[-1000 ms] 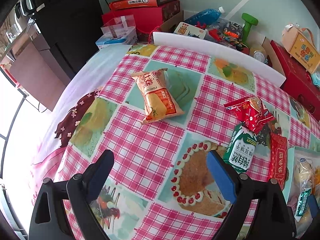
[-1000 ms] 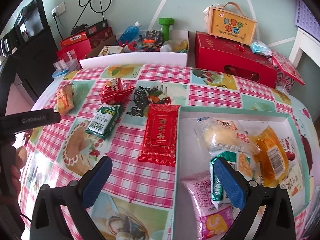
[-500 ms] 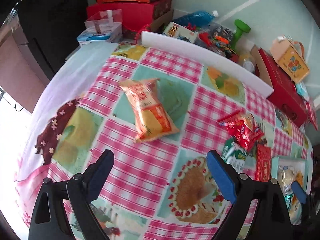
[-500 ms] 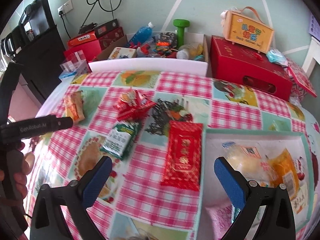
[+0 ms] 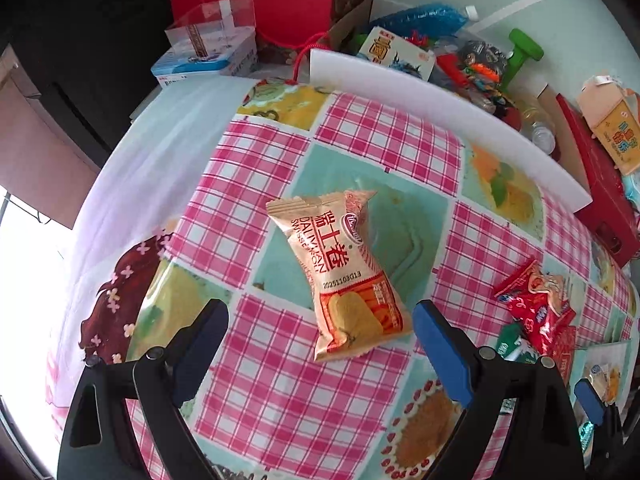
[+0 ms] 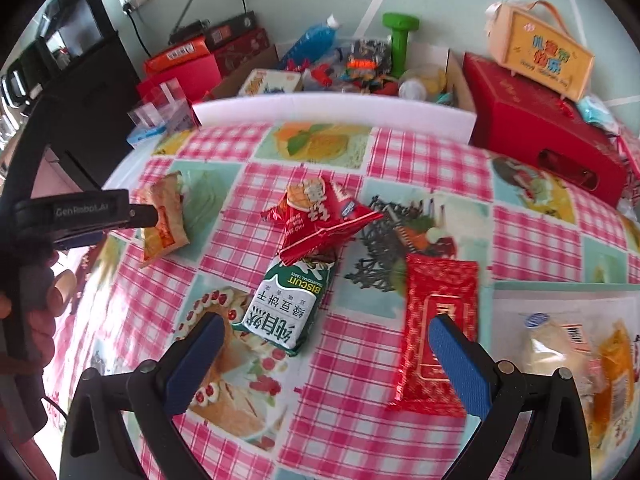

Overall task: Organize snacks
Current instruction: 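Grasp the cream bread packet with the left gripper while the right grasps the green-white biscuit box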

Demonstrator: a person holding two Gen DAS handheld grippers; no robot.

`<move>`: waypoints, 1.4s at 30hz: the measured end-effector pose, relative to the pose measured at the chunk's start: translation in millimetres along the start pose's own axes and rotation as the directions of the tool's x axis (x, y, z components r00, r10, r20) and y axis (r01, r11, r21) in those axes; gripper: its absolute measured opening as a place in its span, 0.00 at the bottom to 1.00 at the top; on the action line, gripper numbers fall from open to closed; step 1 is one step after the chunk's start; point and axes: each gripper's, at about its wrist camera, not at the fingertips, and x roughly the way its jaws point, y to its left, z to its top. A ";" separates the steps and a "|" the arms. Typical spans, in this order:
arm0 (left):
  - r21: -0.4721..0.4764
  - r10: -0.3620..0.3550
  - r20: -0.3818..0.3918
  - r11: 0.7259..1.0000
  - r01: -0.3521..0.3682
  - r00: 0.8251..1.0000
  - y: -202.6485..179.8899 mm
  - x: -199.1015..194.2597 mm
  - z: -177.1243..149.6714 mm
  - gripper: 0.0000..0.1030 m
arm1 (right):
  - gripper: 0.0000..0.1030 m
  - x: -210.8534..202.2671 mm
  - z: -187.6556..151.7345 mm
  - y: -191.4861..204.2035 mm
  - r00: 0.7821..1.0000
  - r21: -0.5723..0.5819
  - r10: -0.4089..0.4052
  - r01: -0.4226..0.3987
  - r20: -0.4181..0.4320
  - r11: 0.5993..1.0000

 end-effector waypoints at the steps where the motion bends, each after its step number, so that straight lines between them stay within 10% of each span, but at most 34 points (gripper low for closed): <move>1: 0.001 0.004 0.000 1.000 -0.004 1.000 -1.5 2.7 1.0 0.91 | 1.00 4.3 1.3 2.4 1.000 -0.005 0.001 -0.001 -0.004 1.000; 6: -0.007 0.003 -0.006 1.000 -0.003 1.000 -3.0 20.2 7.9 0.89 | 0.93 23.1 8.6 11.6 1.000 -0.009 -0.011 0.011 -0.021 1.000; 19: 0.026 -0.005 0.011 1.000 0.005 1.000 -18.5 26.6 4.0 0.37 | 0.50 48.4 13.9 24.0 0.999 -0.021 -0.007 0.006 -0.053 1.000; 42: -0.079 0.000 0.121 0.997 0.010 0.993 -58.6 -25.2 -70.7 0.35 | 0.41 -27.4 -45.0 -17.2 0.999 0.042 0.028 -0.030 0.042 0.999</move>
